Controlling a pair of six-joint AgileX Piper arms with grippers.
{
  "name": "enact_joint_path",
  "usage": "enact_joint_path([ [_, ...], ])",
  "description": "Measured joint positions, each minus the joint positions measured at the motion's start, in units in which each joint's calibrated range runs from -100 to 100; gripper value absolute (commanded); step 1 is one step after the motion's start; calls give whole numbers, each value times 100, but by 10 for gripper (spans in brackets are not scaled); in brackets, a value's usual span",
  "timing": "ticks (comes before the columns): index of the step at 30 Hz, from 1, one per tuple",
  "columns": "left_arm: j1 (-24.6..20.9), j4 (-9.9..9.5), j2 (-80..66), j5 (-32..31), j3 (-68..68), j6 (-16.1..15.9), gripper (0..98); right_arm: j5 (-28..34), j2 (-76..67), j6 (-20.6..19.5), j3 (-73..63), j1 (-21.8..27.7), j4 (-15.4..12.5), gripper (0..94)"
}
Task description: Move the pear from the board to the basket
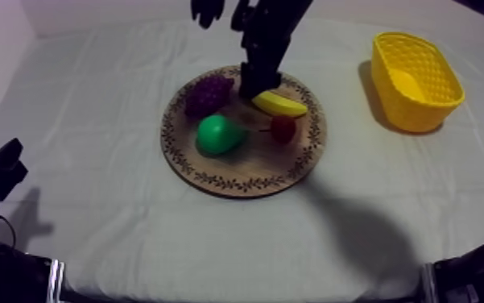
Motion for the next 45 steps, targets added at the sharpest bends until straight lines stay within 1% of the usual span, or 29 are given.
enact_joint_path([
  [13, 0, 0, 0, 0, 0, 0, 1, -359, 1087, -160, -260, -267, 18, 810],
  [25, 0, 0, 0, 0, 0, 0, 1, -384, 1756, -288, -509, -345, 18, 791],
  [31, 0, 0, 0, 0, 0, 0, 1, -416, 2024, -336, -708, -365, 32, 758],
  [38, 0, 0, 0, 0, 0, 0, 1, -421, 2228, -325, -819, -368, -32, 652],
  [45, 0, 0, 0, 0, 0, 0, 1, -439, 2301, -305, -834, -396, -77, 435],
])
